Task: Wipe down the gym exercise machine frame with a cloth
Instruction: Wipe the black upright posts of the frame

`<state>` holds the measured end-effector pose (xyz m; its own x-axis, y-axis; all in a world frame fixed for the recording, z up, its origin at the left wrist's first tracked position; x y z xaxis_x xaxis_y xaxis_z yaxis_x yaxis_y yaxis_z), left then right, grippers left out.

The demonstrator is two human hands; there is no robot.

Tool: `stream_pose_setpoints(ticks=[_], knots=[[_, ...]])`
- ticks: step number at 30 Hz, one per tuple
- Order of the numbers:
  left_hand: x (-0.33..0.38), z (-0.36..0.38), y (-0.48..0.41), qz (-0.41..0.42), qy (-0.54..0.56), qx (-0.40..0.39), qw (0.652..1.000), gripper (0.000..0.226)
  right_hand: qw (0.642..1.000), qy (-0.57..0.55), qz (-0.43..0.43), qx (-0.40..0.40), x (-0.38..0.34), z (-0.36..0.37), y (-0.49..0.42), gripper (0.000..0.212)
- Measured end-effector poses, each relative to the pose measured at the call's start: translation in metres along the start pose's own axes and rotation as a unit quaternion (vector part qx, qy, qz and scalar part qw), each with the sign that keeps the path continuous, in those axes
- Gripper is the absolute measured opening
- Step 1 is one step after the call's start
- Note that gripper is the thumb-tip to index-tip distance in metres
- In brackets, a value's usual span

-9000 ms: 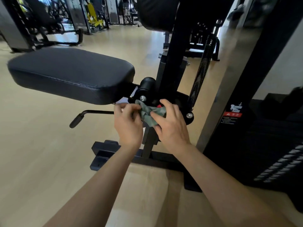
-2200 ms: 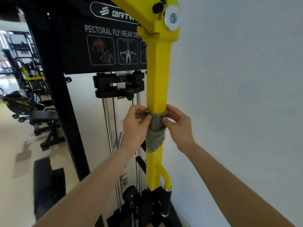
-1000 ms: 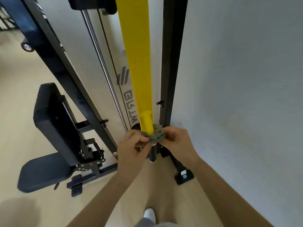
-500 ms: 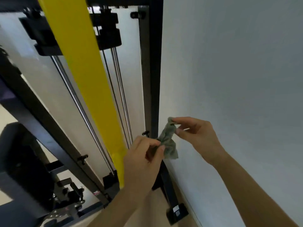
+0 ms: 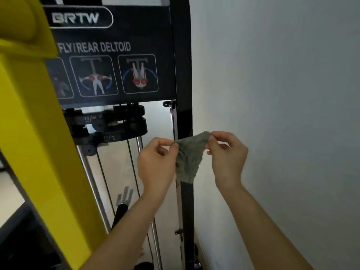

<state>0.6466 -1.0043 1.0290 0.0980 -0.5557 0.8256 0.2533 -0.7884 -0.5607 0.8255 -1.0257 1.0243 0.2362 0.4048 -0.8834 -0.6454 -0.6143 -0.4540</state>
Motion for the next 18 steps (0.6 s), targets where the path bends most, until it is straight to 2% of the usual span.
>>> stream_pose_setpoints(ticks=[7,11,13,16,18], knots=[[0.068,0.019,-0.085,0.089,-0.038,0.099,0.99,0.006,0.996,-0.028,-0.079,-0.01,-0.071,0.052,-0.077,0.012],[0.115,0.026,-0.127,0.158,-0.053,0.133,0.977,0.006,0.988,-0.05,-0.144,-0.036,-0.121,0.074,-0.114,0.028],[0.134,0.033,-0.149,0.204,-0.069,0.12,0.969,0.002,0.983,-0.054,-0.165,-0.052,-0.141,0.085,-0.13,0.042],[0.15,0.046,-0.178,0.278,-0.138,0.063,0.948,0.02,0.974,-0.031,-0.198,-0.11,-0.157,0.104,-0.146,0.057],[0.153,0.053,-0.191,0.332,-0.2,0.023,0.922,0.03,0.969,-0.008,-0.211,-0.13,-0.161,0.112,-0.155,0.061]])
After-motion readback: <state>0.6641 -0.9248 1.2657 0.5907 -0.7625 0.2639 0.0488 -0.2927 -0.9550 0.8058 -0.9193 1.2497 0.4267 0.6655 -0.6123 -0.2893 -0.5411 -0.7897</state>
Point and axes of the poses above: each hand's wrist, its own y-axis away from the middle knuckle, its own z-axis out of the palm, x = y × z, the point moved 4 cm from there along -y, towards the middle knuckle, and after that the axes turned 10 degrees about y, right-handed, at the moved point
